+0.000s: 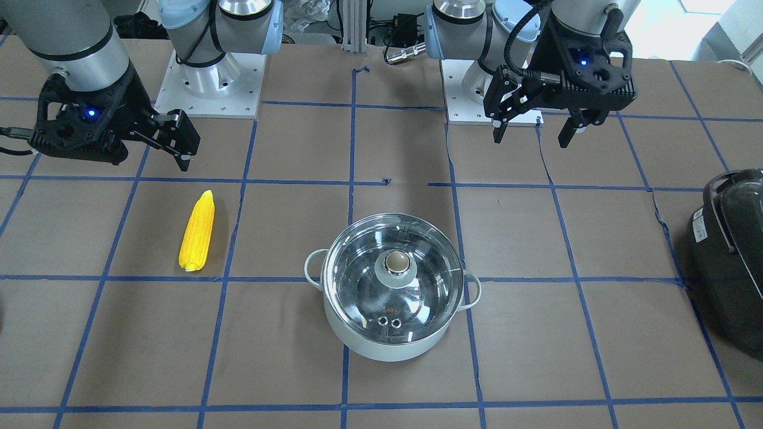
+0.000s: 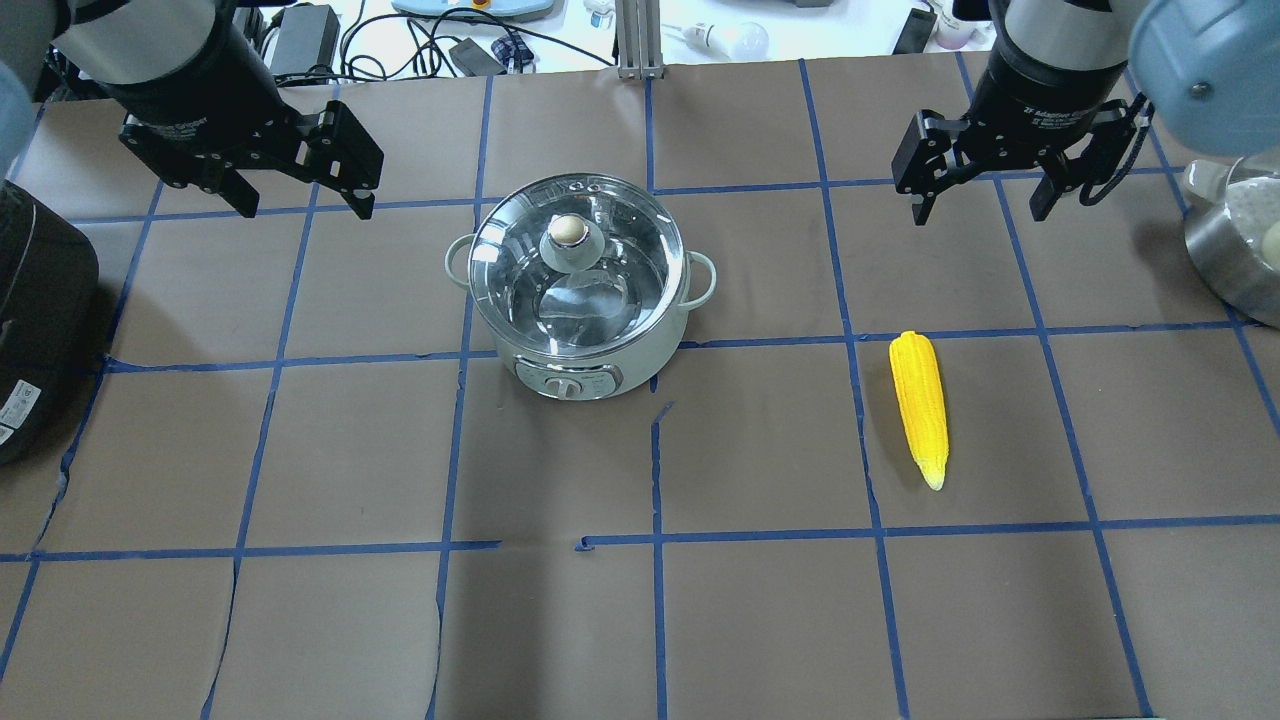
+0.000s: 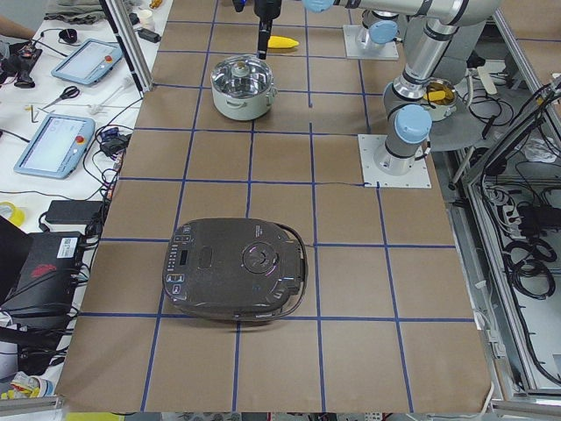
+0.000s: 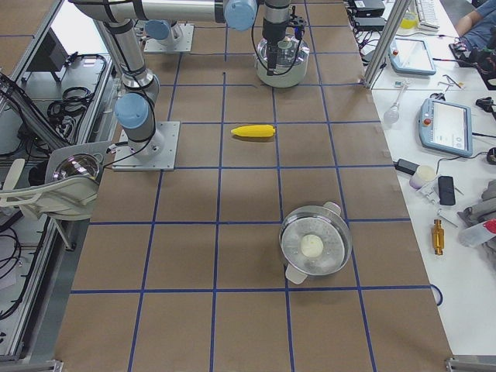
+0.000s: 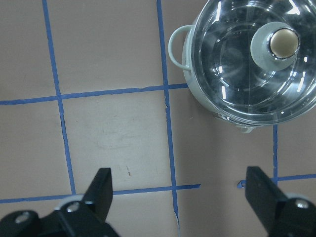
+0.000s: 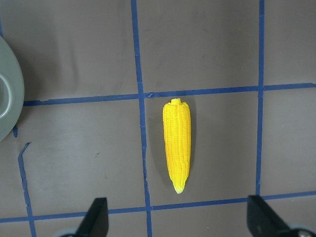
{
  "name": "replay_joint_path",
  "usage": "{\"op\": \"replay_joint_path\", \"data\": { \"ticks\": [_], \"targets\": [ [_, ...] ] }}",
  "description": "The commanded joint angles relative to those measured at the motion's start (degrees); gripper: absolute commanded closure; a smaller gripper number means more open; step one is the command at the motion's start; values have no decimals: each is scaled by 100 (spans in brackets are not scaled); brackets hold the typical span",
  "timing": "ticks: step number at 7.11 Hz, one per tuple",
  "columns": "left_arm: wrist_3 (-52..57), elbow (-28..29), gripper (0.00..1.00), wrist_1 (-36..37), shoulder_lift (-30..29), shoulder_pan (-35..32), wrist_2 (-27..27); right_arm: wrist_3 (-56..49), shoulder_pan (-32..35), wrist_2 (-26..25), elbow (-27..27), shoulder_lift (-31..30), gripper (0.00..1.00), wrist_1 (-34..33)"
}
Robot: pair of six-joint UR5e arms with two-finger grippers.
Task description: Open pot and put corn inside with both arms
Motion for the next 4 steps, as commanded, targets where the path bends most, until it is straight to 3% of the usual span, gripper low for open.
{"op": "replay_joint_path", "data": {
  "ticks": [1, 3, 4],
  "targets": [
    [-1000, 79, 5, 340, -478, -288, -108, -39, -11, 22, 52, 70, 0, -22],
    [-1412, 272, 5, 997, -1145, -965, -134, -74, -72, -4, 498, 132, 0, -275],
    [-1642, 273, 9, 1323, -1540, -1159, -117, -222, -90, -4, 1014, 158, 0, -956]
  ]
}}
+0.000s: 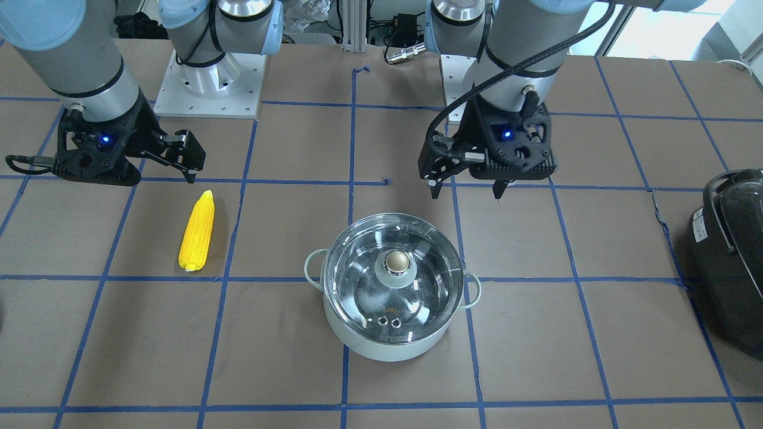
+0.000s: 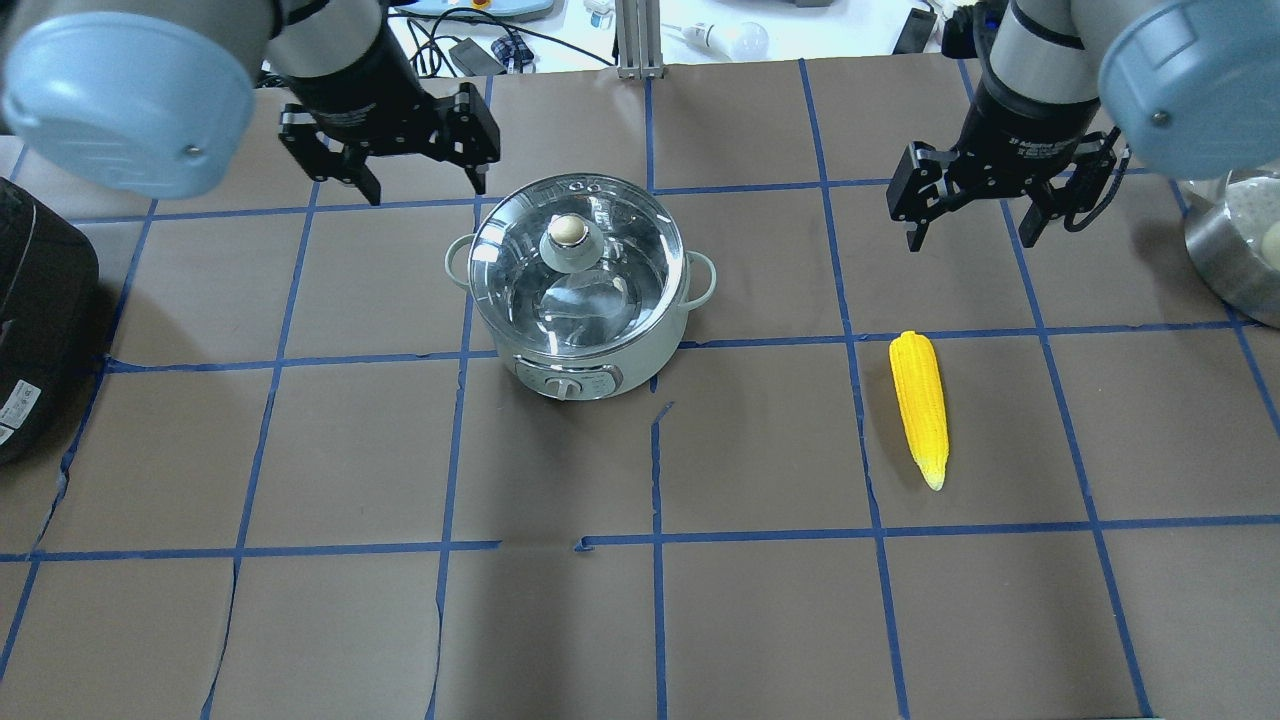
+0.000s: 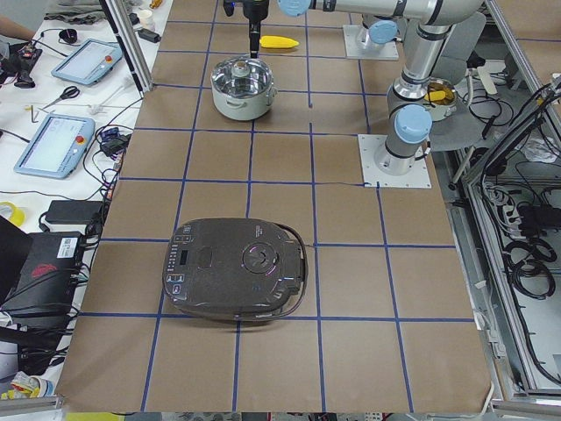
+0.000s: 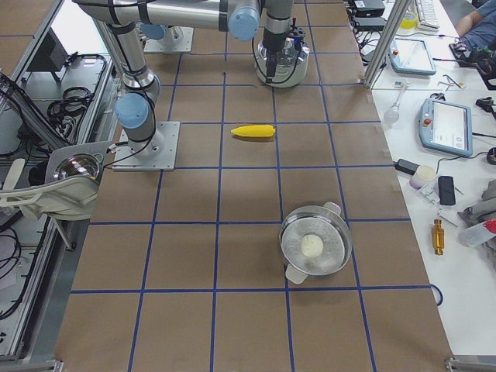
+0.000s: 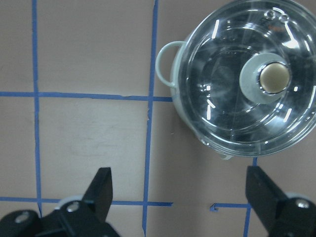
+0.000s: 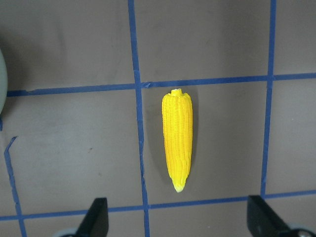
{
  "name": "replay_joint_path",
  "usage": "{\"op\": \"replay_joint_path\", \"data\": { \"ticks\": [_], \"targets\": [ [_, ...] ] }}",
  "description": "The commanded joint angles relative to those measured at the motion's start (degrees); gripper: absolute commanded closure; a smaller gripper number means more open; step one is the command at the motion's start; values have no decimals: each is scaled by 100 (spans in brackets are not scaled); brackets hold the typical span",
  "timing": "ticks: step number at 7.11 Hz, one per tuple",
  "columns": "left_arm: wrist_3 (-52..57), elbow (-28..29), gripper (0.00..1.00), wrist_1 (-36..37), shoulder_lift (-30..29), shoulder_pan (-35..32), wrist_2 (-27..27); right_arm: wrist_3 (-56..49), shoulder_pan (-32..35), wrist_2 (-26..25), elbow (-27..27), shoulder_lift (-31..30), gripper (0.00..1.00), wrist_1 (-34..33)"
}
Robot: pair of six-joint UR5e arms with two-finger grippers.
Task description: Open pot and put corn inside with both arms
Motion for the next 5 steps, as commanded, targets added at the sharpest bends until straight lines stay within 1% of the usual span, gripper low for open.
{"op": "replay_joint_path", "data": {
  "ticks": [1, 2, 3, 4, 5],
  "targets": [
    [-490, 46, 14, 741, -787, -425, 5, -171, -43, -10, 979, 39, 0, -1291],
    [-709, 20, 13, 1022, -1052, -514, 5, -345, -113, -71, 1471, 74, 0, -1715],
    [-894, 28, 12, 1051, -1263, -550, -3, -547, -296, -28, 1833, 75, 0, -2181],
    [-835, 19, 12, 1295, -1370, -576, -12, -593, -455, 25, 2184, 83, 0, -2429],
    [-817, 19, 12, 1315, -1475, -576, 14, -619, -483, 34, 2562, 118, 0, -2971]
  ]
}}
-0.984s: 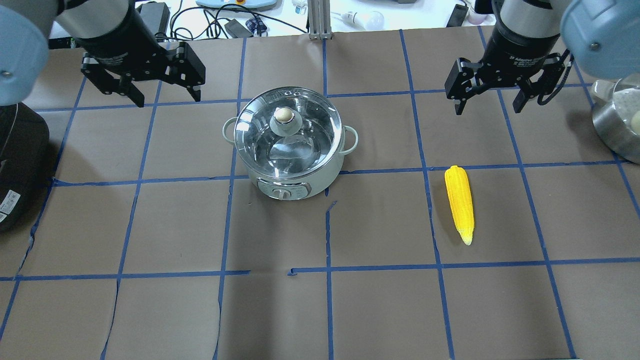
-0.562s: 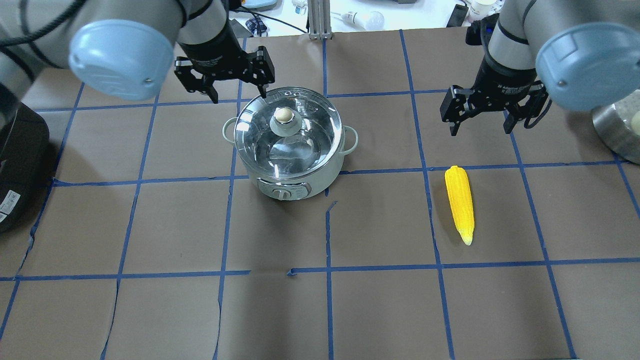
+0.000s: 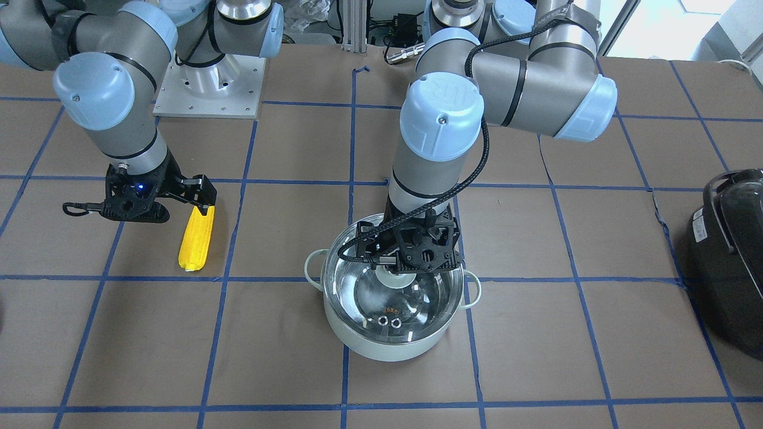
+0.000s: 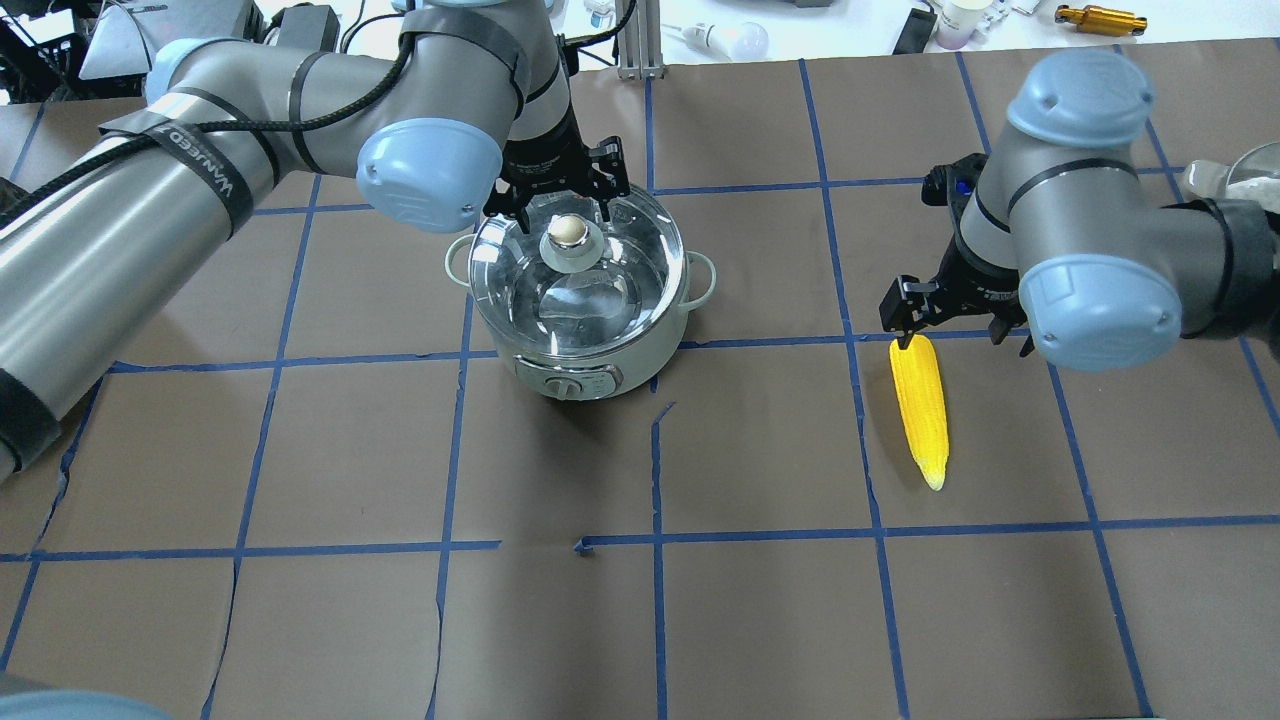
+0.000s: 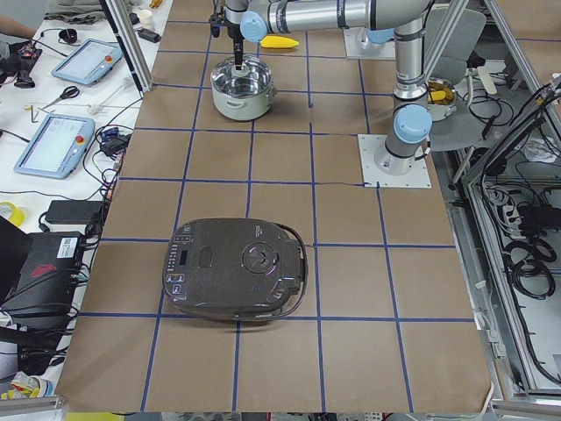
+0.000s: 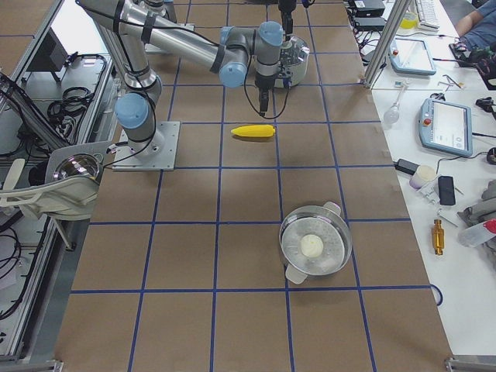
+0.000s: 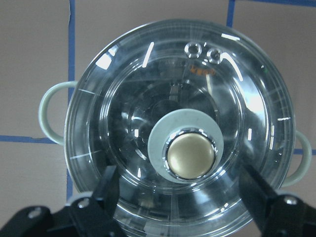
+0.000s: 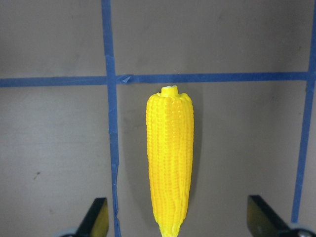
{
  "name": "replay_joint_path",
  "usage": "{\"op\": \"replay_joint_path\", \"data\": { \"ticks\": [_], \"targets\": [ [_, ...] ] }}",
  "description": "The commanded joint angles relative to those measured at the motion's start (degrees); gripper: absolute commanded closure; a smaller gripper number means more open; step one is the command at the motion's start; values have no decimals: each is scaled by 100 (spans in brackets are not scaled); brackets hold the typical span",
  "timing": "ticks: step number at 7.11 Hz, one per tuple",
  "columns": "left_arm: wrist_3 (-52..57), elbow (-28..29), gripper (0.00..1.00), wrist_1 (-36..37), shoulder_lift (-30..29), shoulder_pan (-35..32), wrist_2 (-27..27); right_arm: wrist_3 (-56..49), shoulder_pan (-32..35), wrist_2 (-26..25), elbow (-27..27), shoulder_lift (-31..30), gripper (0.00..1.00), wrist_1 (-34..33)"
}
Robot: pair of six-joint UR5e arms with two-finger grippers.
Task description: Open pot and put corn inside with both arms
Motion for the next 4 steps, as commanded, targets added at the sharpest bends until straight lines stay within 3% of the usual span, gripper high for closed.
{"op": "replay_joint_path", "data": {
  "ticks": [1, 2, 4],
  "targets": [
    [26, -2, 12, 116, -178, -17, 25, -65, -93, 34, 743, 197, 0, -913],
    [17, -20, 14, 107, -109, -17, 17, -48, -93, 34, 789, 381, 0, -1029],
    [17, -64, 40, 46, -47, -17, -18, -65, -93, 95, 789, 829, 0, -1196]
  ]
}}
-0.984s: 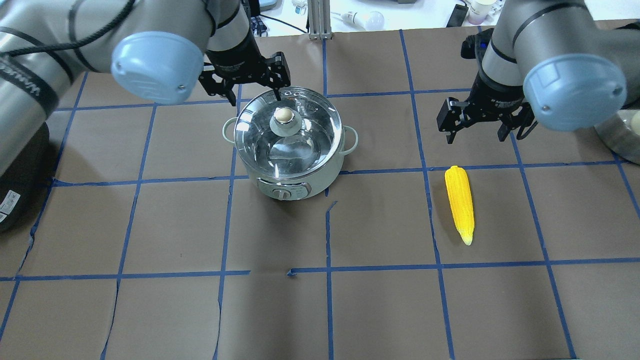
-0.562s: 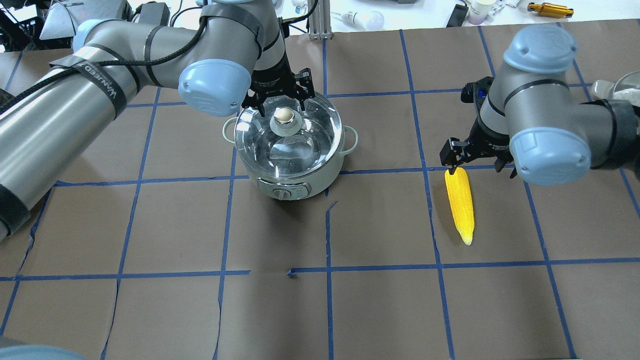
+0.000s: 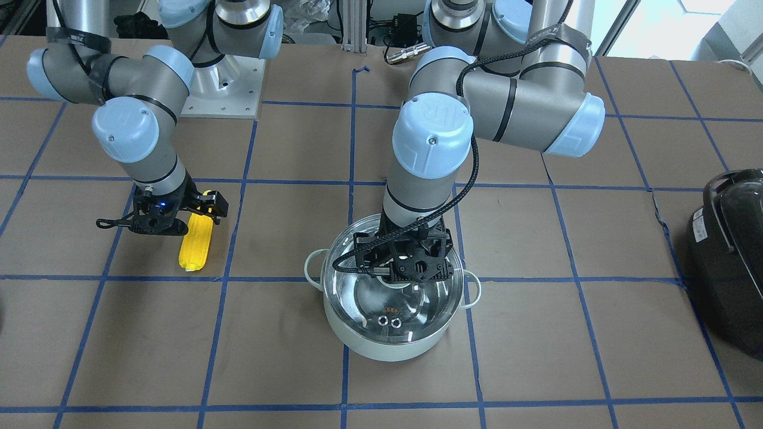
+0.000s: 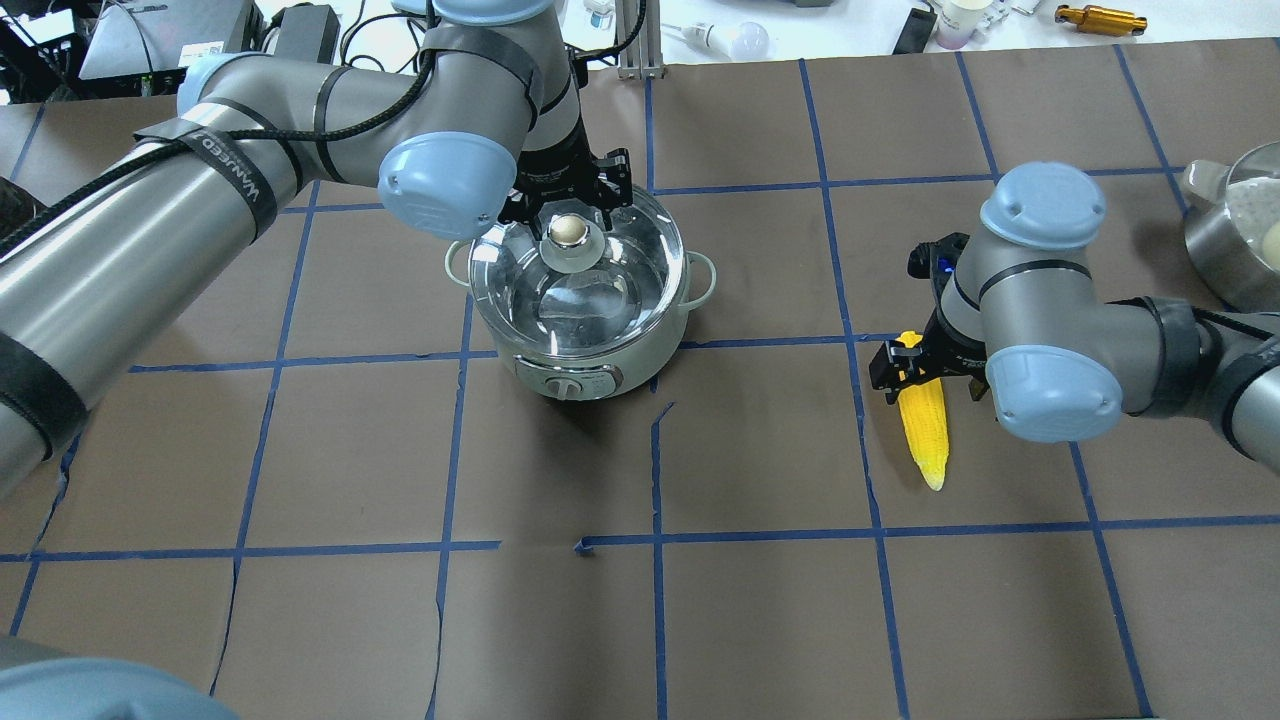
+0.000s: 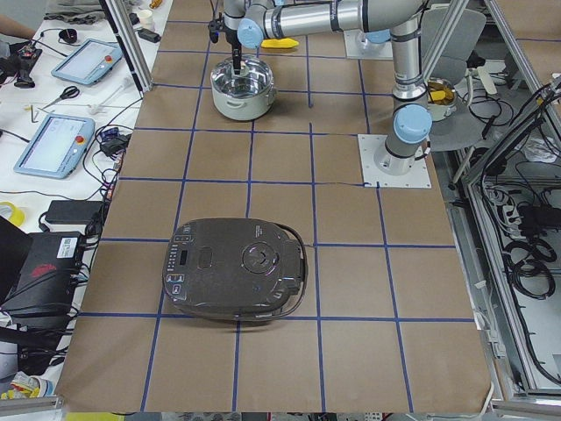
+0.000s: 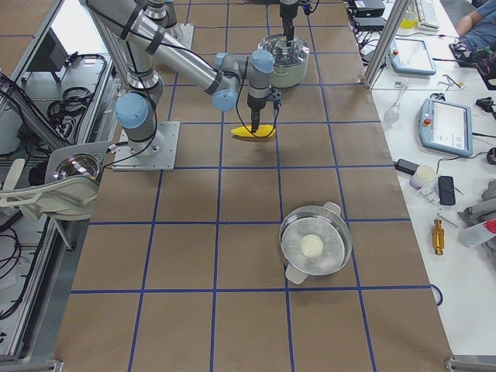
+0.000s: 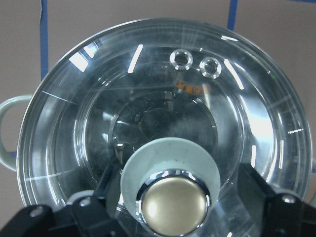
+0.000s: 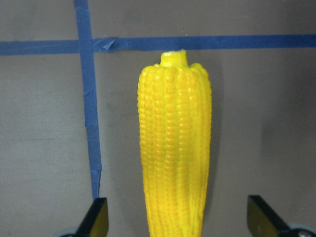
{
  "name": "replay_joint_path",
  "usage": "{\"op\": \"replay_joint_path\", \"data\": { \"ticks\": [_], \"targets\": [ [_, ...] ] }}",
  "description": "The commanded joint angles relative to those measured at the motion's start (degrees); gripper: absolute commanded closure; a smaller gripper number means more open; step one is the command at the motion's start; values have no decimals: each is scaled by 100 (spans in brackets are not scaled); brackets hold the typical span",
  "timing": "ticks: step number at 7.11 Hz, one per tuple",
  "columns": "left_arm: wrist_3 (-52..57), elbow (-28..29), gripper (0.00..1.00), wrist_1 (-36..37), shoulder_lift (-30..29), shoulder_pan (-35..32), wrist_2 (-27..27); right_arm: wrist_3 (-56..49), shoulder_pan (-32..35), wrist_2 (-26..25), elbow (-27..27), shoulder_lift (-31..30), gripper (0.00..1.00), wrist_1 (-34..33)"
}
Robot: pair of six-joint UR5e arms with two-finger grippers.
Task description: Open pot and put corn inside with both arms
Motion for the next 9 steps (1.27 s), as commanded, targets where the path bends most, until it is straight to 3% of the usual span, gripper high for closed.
{"op": "replay_joint_path", "data": {
  "ticks": [1, 2, 3, 4, 6, 7, 9],
  "targets": [
    [5, -51, 42, -66, 57, 0, 14, 9, -2, 61, 16, 357, 0, -211],
    [14, -138, 48, -57, 83, 0, 5, 0, -2, 44, -2, 367, 14, -290],
    [110, -147, 67, -57, 101, 17, 31, 35, -2, 18, -11, 410, 65, -299],
    [189, -52, 79, -74, 171, 61, 6, 96, -2, -26, -11, 402, 98, -282],
    [190, 220, 85, -877, 583, 148, 14, 123, 6, -53, -115, 288, 100, -211],
    [207, 187, 90, -1214, 785, 558, 66, 367, 24, -70, -499, 157, 100, 84],
    [1186, 73, 91, -1339, 927, 1620, 6, 1034, 347, -106, -1910, 130, 100, 1364]
  ]
}}
